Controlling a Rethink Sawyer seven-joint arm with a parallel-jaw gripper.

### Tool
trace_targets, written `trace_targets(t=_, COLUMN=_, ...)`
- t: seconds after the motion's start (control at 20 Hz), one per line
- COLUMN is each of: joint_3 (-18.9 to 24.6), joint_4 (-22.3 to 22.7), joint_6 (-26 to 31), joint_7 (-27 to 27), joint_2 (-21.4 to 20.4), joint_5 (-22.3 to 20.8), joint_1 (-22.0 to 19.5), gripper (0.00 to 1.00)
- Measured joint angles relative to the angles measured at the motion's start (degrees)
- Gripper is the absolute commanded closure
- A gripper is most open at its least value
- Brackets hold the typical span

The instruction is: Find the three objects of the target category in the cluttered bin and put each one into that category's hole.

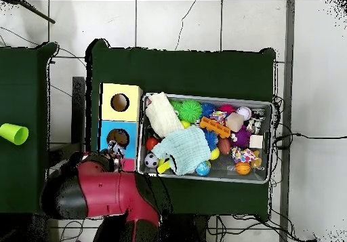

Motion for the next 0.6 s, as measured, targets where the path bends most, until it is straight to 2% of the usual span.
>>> trace_targets(t=0.6, joint_3=0.01, joint_4=-0.44, joint_6=0.0, joint_7=0.0, joint_2=2.66, joint_5=0.0, joint_1=-0.05, gripper=1.0)
